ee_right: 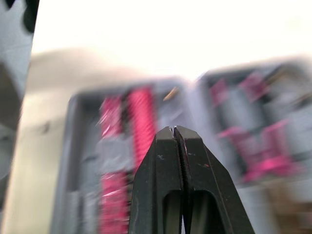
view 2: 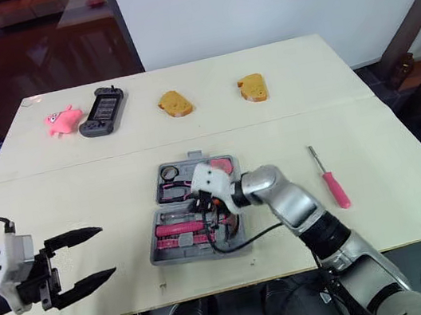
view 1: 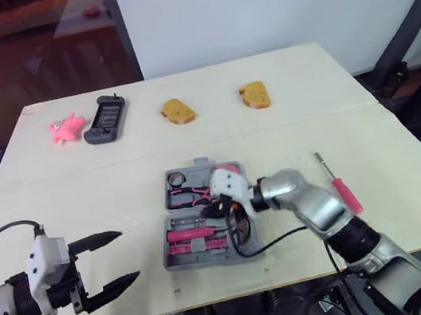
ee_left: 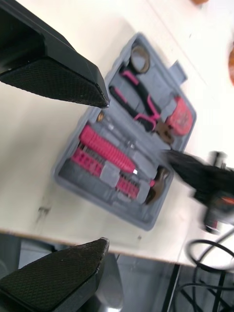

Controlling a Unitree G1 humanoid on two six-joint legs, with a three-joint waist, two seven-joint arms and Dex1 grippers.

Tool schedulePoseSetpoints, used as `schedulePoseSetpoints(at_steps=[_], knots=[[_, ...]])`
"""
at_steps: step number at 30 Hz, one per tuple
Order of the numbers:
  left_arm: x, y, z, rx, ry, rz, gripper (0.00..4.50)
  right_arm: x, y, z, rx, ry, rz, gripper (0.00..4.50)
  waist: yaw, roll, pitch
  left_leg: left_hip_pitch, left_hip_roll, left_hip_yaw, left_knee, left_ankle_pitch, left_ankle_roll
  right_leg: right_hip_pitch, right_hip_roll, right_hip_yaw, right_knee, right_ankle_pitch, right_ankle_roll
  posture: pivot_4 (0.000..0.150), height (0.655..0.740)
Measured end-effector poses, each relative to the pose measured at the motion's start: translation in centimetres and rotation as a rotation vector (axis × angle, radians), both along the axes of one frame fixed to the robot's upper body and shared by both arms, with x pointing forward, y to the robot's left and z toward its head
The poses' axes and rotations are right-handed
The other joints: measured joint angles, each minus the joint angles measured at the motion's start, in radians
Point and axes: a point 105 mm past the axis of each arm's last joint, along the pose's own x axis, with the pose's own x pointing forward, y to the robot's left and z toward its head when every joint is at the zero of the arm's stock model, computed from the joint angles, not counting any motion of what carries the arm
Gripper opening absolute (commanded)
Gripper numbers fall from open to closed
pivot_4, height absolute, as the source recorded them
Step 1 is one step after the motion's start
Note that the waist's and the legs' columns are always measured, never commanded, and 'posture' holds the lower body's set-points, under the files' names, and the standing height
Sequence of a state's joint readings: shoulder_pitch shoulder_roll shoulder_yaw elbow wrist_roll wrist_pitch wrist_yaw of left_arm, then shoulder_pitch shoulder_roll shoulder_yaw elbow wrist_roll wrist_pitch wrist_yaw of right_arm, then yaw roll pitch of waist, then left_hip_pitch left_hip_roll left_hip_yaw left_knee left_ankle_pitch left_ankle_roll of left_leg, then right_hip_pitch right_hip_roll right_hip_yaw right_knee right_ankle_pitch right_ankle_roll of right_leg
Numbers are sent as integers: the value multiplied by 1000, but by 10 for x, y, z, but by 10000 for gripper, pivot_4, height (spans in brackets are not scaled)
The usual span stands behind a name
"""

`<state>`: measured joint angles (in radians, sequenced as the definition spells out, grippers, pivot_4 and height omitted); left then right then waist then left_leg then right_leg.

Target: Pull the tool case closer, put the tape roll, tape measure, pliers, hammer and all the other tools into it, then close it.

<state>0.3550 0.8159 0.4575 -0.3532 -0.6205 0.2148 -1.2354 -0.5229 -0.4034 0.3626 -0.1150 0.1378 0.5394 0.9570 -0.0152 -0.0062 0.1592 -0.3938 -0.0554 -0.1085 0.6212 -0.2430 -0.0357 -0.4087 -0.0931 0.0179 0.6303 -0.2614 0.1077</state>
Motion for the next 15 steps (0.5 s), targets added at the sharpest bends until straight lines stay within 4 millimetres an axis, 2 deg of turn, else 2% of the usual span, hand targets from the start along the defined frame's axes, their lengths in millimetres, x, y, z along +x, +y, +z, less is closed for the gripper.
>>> schedulePoseSetpoints(at_steps=[1,3,6,8,11,15], knots=[[3,1,1,-3,-6,6,45000,0,-9,8,31,-10,-17,8627,1,-1,1,0,0,0,0,0,0,0,0,0,-1,-1,-2,1500,7400],[6,7,0,-12,2,29,45000,-1,-34,15,71,-23,-68,18138,6,-1,3,0,0,0,0,0,0,1,-2,-1,-2,-2,-2,1500,7400],[9,21,-8,-16,30,84,45000,-3,-86,7,62,-28,-198,33400,8,-2,5,0,-2,1,0,0,0,2,-4,-2,-3,-2,-2,1500,7400],[11,30,-12,-11,33,117,45000,-6,-112,4,56,-46,-266,44492,4,-4,7,0,-2,1,0,0,0,2,-4,-1,-3,-2,-2,1500,7400],[13,49,-12,-5,5,180,45000,-20,-155,-6,27,-62,-376,44864,4,-5,8,0,0,1,0,0,0,2,-4,-1,-2,-2,-2,1500,7400],[4,82,-26,17,29,296,45000,-41,-214,-21,14,-73,-563,44864,2,-4,9,1,0,3,-1,0,0,2,-4,0,-2,-2,-3,1500,7400]])
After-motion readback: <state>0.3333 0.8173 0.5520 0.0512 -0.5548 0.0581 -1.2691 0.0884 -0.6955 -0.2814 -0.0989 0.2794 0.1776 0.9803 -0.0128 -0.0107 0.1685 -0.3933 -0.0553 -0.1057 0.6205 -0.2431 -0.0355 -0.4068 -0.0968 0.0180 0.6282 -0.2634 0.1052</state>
